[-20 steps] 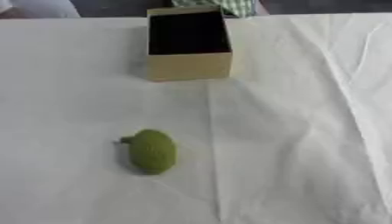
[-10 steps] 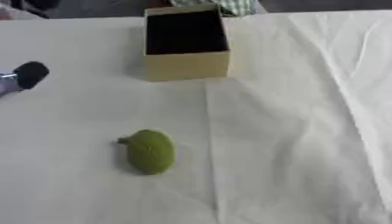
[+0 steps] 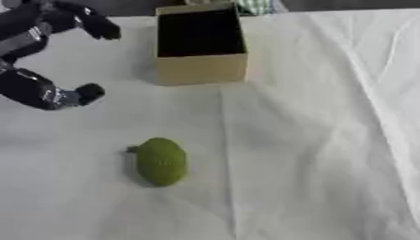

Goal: Pick up objects on the table and place them in the box.

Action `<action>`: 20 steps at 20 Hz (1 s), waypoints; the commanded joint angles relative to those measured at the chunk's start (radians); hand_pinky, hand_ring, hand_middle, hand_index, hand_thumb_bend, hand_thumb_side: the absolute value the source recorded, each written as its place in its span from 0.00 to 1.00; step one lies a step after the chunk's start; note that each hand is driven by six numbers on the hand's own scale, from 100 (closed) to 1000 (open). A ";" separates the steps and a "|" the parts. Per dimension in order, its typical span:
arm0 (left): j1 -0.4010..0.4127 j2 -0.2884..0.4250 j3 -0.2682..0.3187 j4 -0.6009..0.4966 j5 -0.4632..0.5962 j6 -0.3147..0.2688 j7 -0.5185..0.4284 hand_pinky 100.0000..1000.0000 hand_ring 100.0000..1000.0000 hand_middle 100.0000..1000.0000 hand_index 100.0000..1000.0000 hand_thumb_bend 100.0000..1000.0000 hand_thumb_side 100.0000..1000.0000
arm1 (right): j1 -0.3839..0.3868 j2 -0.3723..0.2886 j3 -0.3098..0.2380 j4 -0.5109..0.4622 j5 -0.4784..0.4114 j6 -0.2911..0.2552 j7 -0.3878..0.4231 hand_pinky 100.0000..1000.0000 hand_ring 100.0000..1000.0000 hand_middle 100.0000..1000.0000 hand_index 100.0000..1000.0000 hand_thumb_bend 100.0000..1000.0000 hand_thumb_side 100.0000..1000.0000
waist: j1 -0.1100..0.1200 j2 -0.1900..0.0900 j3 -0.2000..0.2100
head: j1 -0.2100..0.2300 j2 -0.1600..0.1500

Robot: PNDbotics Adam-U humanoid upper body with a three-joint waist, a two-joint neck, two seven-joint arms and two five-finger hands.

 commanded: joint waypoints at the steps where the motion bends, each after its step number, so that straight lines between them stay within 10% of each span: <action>1: -0.025 -0.004 -0.021 0.018 0.016 0.034 -0.063 0.72 0.76 0.73 0.89 0.33 0.51 | -0.015 -0.026 -0.003 -0.021 0.001 0.000 0.001 0.86 0.87 0.56 0.77 0.00 0.10 | 0.002 -0.016 -0.002 | 0.000 -0.005; 11: -0.018 -0.034 -0.069 0.019 -0.068 0.094 -0.132 0.79 0.80 0.74 0.88 0.56 0.39 | -0.011 -0.021 -0.003 -0.021 -0.003 0.008 0.006 0.87 0.87 0.56 0.77 0.00 0.10 | 0.009 -0.026 -0.006 | -0.011 -0.007; 20: 0.021 -0.063 -0.093 0.041 0.018 0.269 -0.252 0.76 0.79 0.73 0.88 0.42 0.41 | -0.005 -0.014 -0.004 -0.021 -0.007 0.017 0.007 0.87 0.87 0.56 0.77 0.00 0.10 | 0.018 -0.047 -0.009 | -0.013 -0.002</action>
